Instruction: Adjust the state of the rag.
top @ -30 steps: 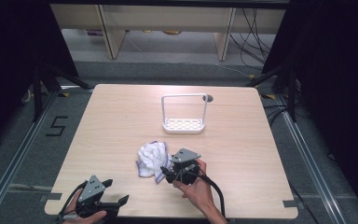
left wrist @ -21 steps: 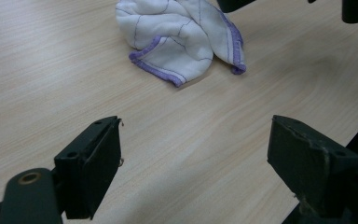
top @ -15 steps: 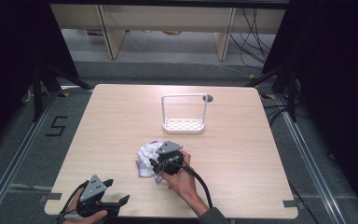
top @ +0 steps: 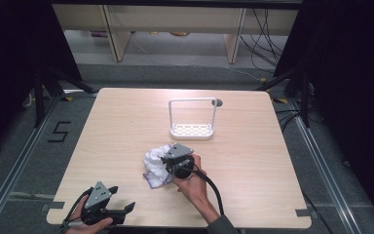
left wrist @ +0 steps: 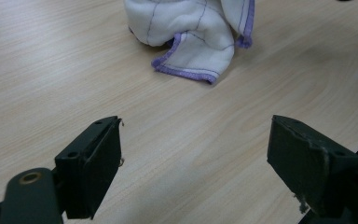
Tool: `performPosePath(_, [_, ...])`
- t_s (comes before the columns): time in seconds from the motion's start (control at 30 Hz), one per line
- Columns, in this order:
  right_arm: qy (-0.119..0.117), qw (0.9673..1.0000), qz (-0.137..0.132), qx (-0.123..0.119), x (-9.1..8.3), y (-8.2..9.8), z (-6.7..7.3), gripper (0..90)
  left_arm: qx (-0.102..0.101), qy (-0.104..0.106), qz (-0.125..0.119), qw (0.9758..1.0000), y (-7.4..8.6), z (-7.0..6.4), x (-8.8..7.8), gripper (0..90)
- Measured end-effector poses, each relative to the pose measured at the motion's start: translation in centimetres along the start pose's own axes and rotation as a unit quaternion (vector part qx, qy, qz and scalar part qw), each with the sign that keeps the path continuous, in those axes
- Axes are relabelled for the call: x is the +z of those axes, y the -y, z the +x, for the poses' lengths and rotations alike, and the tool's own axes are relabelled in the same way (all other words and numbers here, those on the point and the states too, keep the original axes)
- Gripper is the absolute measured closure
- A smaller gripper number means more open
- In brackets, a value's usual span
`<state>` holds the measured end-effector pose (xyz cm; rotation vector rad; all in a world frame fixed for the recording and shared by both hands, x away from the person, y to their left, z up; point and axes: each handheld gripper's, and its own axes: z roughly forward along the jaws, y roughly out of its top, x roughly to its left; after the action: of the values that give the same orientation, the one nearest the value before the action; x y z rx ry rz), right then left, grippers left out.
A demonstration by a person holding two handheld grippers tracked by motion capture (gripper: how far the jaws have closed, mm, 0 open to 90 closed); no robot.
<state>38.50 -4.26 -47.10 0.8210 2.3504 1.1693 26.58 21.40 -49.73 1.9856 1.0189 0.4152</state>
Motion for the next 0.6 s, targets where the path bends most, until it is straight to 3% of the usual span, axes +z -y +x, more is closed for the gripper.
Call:
performPosePath(0.13, [-0.015, 0.9999, -0.004, 0.000, -1.1, -0.9, -0.6, 81.0, -0.006, -0.002, 0.000, 1.0000, -0.1, 0.0, 0.0, 17.3])
performPosePath(0.17, [-0.028, 0.9993, -0.013, 0.020, -1.9, -1.3, -0.9, 81.2, -0.003, 0.004, -0.004, 1.0000, -0.1, 0.1, 0.1, 17.4])
performPosePath(0.23, [-0.034, 0.9989, -0.021, 0.023, -2.6, -1.6, -1.2, 81.3, -0.007, 0.006, -0.005, 0.9999, -0.1, 0.1, 0.1, 17.5])
performPosePath(0.37, [-0.048, 0.9978, -0.034, 0.031, -3.9, -1.5, -1.5, 81.5, -0.049, 0.057, -0.007, 0.9971, -0.3, -0.3, 1.0, 21.5])
performPosePath(0.47, [-0.047, 0.9974, -0.035, 0.042, -4.3, -1.3, -1.4, 81.6, -0.034, 0.071, -0.004, 0.9969, -0.6, -0.8, 1.9, 30.2])
performPosePath(0.5, [-0.054, 0.9972, -0.040, 0.031, -4.2, -1.2, -1.4, 81.6, -0.014, 0.079, -0.005, 0.9968, -1.0, -1.6, 2.8, 33.2])
performPosePath(0.6, [-0.053, 0.9972, -0.039, 0.036, -4.4, -1.2, -1.5, 81.6, -0.005, 0.086, 0.000, 0.9963, -1.5, -2.6, 4.0, 39.3])
